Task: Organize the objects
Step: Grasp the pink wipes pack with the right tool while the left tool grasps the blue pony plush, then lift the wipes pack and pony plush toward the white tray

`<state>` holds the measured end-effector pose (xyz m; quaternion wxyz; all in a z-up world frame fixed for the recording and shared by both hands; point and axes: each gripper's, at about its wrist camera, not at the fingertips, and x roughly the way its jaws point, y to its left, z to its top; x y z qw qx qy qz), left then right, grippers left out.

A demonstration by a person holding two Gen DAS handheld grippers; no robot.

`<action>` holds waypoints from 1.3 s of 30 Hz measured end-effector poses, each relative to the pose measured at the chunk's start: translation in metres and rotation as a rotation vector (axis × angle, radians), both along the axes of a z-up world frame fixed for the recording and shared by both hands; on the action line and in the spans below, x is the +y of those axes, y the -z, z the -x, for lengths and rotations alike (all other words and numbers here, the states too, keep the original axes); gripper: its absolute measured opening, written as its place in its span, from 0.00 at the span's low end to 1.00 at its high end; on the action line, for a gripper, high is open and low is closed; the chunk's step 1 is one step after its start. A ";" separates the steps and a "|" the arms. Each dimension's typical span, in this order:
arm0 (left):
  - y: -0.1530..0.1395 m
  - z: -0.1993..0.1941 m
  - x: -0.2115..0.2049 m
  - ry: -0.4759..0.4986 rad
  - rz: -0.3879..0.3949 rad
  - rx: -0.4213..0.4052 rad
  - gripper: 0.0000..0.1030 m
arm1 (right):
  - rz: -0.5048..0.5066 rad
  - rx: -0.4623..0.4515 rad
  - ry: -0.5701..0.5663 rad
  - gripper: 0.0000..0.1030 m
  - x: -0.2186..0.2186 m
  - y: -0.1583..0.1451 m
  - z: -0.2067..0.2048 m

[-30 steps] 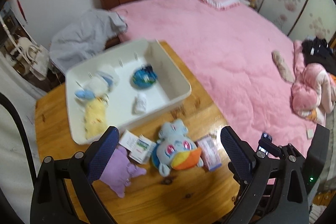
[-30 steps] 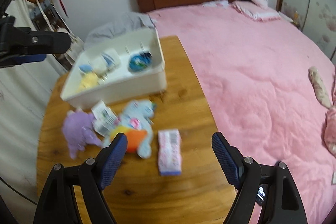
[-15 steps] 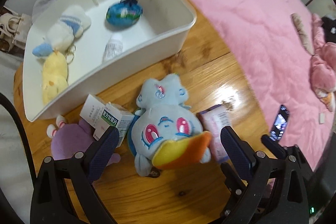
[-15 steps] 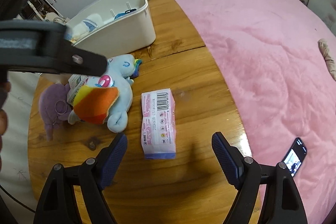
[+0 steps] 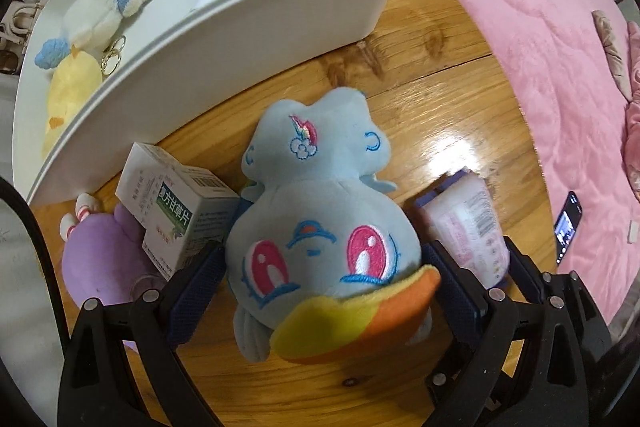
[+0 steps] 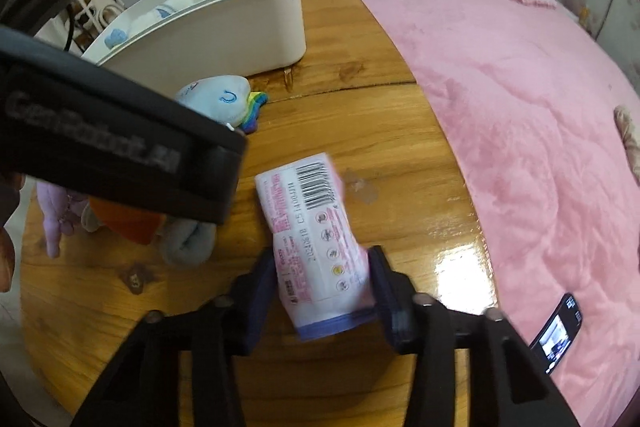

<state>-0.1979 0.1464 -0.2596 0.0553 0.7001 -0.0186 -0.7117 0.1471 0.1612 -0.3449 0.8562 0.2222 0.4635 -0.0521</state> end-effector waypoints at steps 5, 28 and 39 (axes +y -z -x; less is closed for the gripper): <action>0.005 0.000 -0.003 -0.019 0.010 0.004 0.95 | -0.017 0.002 0.022 0.42 0.000 0.001 0.011; -0.003 -0.017 -0.004 -0.019 -0.030 0.058 0.87 | -0.078 -0.035 0.050 0.40 0.002 -0.019 0.033; -0.097 -0.031 -0.021 0.038 -0.104 0.231 0.87 | -0.076 -0.105 0.062 0.40 0.009 -0.063 0.038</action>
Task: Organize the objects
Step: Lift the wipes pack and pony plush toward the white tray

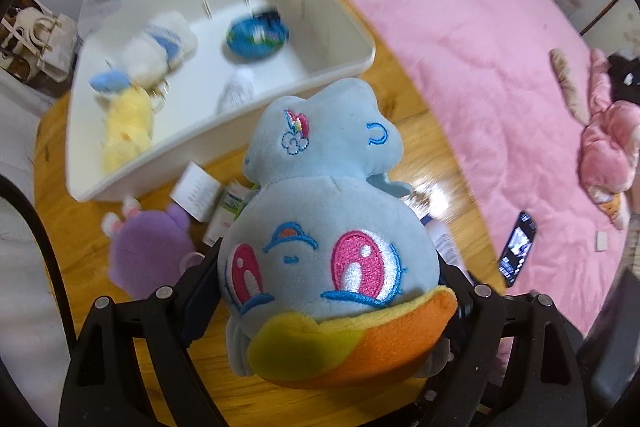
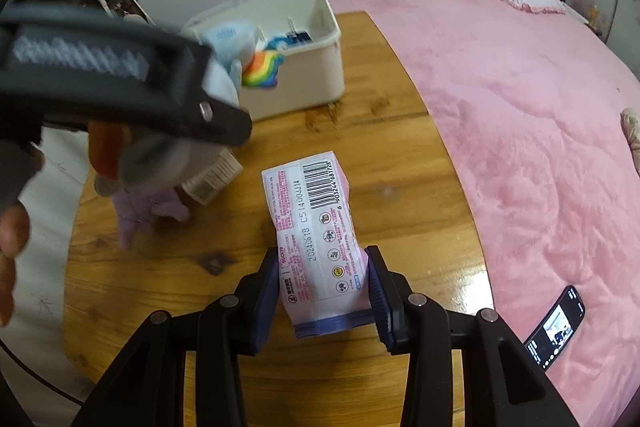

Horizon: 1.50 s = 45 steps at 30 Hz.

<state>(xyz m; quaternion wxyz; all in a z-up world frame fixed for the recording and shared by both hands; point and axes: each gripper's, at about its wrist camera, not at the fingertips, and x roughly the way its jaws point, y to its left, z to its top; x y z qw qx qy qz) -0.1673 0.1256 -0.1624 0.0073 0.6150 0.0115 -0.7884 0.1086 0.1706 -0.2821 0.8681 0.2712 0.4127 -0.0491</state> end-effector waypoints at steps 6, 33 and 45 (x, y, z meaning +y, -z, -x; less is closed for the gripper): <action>-0.062 -0.004 -0.011 0.028 -0.017 0.130 0.88 | 0.003 -0.059 0.013 0.40 0.005 -0.036 -0.004; -0.181 0.032 -0.094 0.012 -0.065 0.451 0.88 | 0.052 -0.311 0.088 0.40 0.000 -0.180 -0.069; -0.179 0.056 -0.119 -0.017 -0.065 0.462 0.88 | 0.069 -0.314 0.136 0.40 -0.005 -0.194 -0.106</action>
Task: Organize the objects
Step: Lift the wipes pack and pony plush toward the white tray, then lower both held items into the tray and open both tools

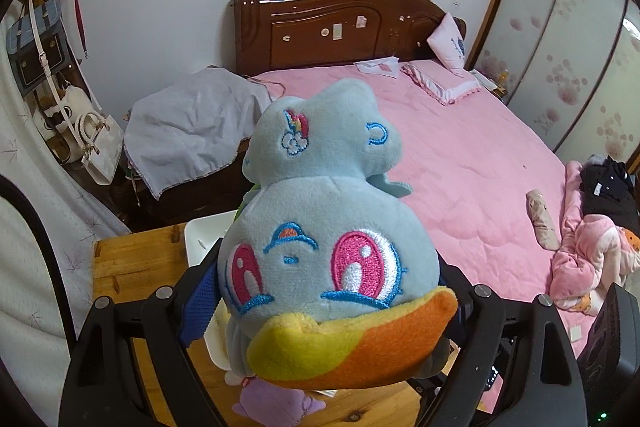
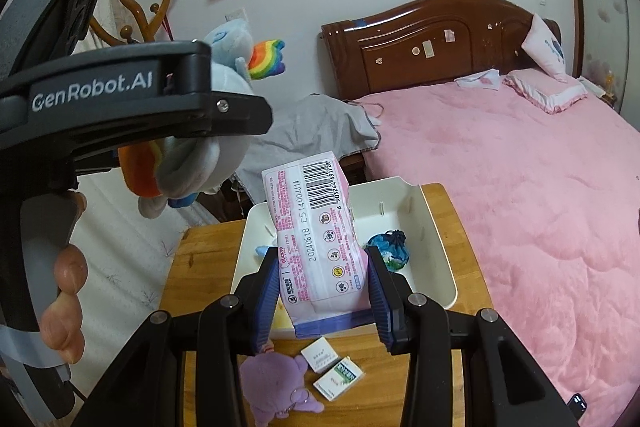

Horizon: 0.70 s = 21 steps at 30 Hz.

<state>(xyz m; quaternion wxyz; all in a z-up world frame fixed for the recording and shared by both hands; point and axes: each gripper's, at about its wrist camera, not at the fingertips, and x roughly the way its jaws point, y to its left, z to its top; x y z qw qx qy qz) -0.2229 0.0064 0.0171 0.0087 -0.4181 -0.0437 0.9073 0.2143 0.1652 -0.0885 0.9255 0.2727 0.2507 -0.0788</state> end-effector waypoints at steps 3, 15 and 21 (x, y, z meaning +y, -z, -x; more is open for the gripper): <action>0.005 0.010 -0.009 -0.021 0.001 -0.012 0.88 | -0.005 0.010 0.014 0.40 -0.004 0.001 -0.009; 0.035 0.042 -0.029 -0.062 0.011 -0.088 0.88 | -0.061 0.081 0.109 0.40 -0.032 0.018 -0.041; 0.050 0.056 -0.028 -0.046 0.011 -0.129 0.88 | -0.075 0.127 0.123 0.40 -0.034 0.029 -0.063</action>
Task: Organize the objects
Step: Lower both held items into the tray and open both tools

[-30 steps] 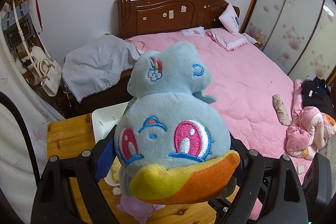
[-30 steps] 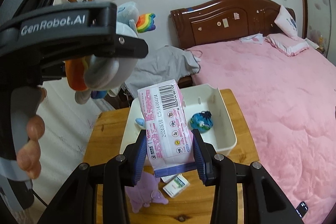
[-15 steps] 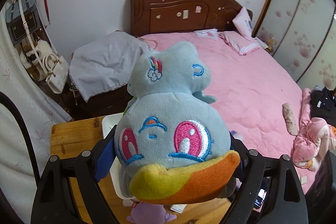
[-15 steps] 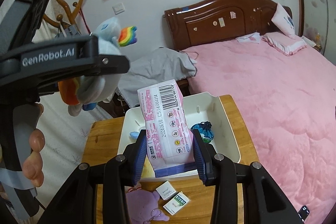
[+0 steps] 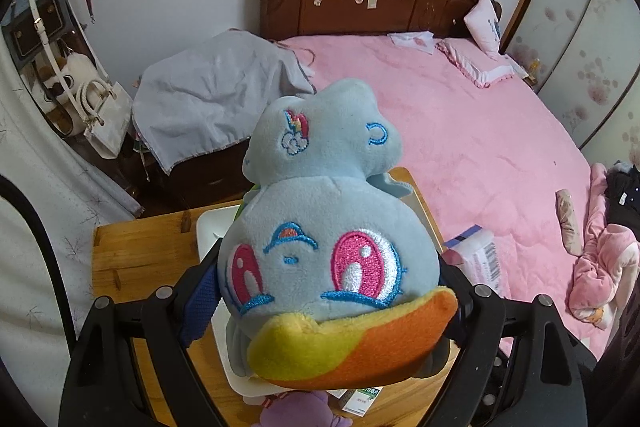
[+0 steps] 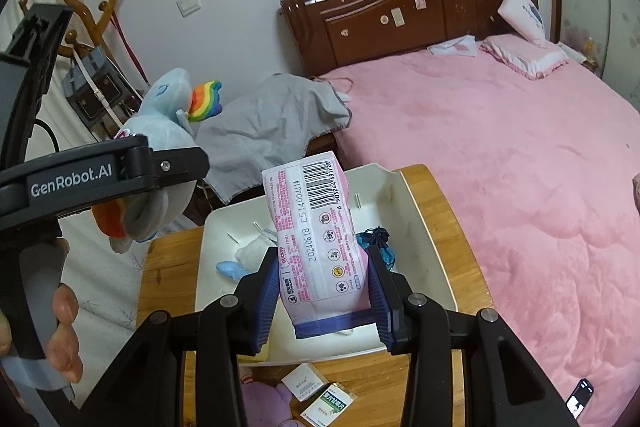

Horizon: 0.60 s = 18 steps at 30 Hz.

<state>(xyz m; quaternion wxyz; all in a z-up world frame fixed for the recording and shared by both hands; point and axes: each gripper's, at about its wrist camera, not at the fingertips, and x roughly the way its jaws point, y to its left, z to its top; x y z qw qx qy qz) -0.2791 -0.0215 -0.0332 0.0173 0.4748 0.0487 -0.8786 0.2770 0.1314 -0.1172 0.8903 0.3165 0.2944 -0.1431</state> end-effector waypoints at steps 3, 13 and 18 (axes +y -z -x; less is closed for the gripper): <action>0.007 0.009 0.002 0.010 0.003 -0.014 0.88 | -0.001 0.024 0.003 0.41 0.001 0.007 -0.011; 0.026 0.019 0.019 0.151 0.047 -0.057 0.93 | 0.014 0.131 -0.016 0.68 0.011 0.034 -0.032; 0.018 0.014 0.015 0.153 0.057 -0.027 0.95 | 0.000 0.127 -0.023 0.69 0.018 0.036 -0.027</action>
